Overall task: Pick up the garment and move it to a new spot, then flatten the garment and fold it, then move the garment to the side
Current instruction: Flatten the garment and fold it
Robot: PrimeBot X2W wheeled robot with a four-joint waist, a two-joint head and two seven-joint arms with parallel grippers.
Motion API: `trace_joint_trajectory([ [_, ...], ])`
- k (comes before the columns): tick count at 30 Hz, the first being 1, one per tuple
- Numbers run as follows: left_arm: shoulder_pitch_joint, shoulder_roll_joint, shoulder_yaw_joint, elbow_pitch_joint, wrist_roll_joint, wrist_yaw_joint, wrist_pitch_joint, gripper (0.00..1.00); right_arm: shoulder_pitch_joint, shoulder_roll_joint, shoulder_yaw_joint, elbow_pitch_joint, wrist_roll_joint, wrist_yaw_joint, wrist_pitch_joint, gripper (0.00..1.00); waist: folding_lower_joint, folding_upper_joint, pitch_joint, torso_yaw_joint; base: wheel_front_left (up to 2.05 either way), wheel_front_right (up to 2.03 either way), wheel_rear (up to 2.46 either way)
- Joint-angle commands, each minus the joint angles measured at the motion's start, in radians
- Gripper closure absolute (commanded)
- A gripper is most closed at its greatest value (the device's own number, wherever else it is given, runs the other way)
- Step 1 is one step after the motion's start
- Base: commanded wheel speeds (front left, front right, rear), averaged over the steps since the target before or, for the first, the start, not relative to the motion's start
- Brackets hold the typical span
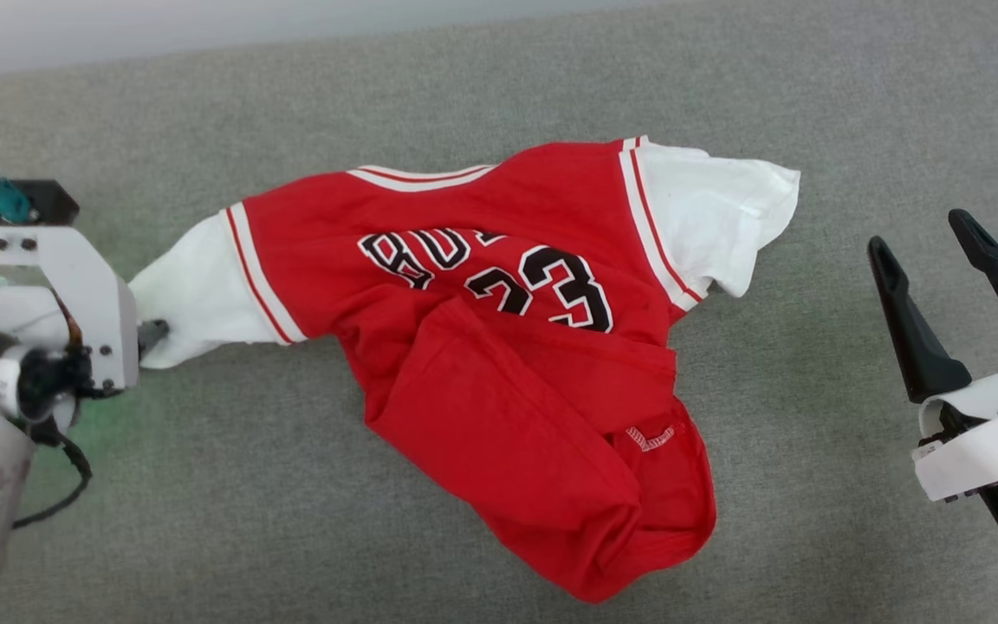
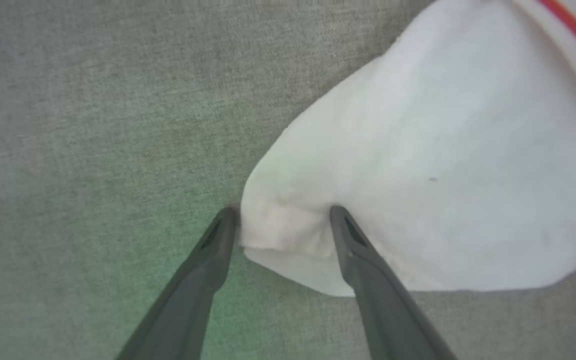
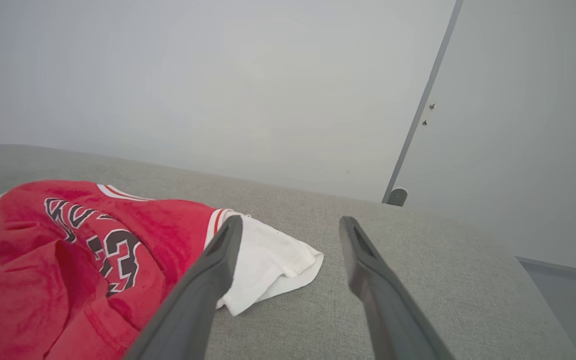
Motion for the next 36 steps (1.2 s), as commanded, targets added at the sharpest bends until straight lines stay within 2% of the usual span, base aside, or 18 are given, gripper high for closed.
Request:
trace_joint_trajectory([
  [1, 0.012, -0.018, -0.006, 0.028, -0.007, 0.008, 0.011, 0.56, -0.007, -0.005, 0.007, -0.003, 0.008, -0.001, 0.01, 0.0, 0.0, 0.0, 0.014, -0.004, 0.0, 0.0, 0.0],
  [2, 0.008, -0.024, -0.007, 0.037, -0.009, 0.008, 0.011, 0.87, -0.011, -0.008, 0.012, -0.002, 0.017, -0.001, 0.019, 0.0, 0.0, 0.0, 0.019, -0.004, 0.0, 0.0, 0.0],
  [3, 0.008, -0.032, -0.003, 0.047, -0.021, 0.008, 0.017, 1.0, -0.017, -0.014, 0.019, -0.001, 0.027, -0.001, 0.029, 0.0, 0.0, 0.0, 0.023, -0.004, 0.0, 0.0, 0.0],
  [9, -0.023, -0.064, -0.002, 0.073, -0.036, 0.002, 0.005, 1.0, -0.093, -0.07, 0.057, 0.035, 0.125, -0.001, 0.143, 0.0, 0.0, 0.0, 0.048, 0.008, 0.0, 0.0, 0.0],
  [11, -0.036, -0.076, -0.005, 0.079, -0.035, 0.0, -0.004, 1.0, -0.138, -0.112, 0.069, 0.058, 0.144, -0.001, 0.184, 0.0, 0.0, 0.0, 0.057, 0.017, 0.0, 0.0, 0.0],
  [19, -0.088, -0.128, -0.029, 0.109, -0.022, -0.021, -0.032, 1.0, -0.33, -0.192, 0.128, 0.238, 0.265, -0.001, 0.369, 0.0, 0.0, 0.0, 0.086, 0.072, 0.0, 0.0, 0.0],
  [28, -0.14, -0.17, -0.051, 0.148, -0.016, -0.041, -0.06, 1.0, -0.503, -0.223, 0.188, 0.46, 0.338, -0.001, 0.501, 0.0, 0.0, 0.0, 0.118, 0.126, 0.0, 0.0, 0.0],
  [36, -0.173, -0.196, -0.07, 0.196, -0.012, -0.057, -0.086, 1.0, -0.637, -0.211, 0.255, 0.653, 0.375, -0.001, 0.612, 0.0, 0.0, 0.0, 0.144, 0.151, 0.0, 0.0, 0.0],
])
